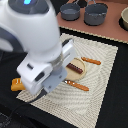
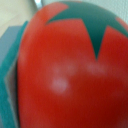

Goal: Interact with the objects in diverse but meaningful ways.

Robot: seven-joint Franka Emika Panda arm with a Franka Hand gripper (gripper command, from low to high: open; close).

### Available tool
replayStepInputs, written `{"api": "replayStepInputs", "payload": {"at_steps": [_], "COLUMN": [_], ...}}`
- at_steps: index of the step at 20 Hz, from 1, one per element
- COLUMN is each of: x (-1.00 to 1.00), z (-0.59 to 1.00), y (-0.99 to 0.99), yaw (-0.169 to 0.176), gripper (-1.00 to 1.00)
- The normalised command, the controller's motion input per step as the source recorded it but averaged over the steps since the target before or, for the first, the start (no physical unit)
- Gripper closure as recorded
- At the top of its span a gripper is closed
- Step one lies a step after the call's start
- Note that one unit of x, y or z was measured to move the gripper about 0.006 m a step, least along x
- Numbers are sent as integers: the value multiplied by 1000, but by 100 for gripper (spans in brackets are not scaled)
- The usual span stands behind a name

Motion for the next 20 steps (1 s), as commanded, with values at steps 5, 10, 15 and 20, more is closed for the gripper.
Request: {"api": "replayStepInputs", "payload": {"at_steps": [5,10,15,20], "x": [-355,-495,-503,-331], "z": [273,-7,-139,-273], "y": [773,730,714,683], "yaw": [67,69,63,47], "gripper": [100,100,100,100]}}
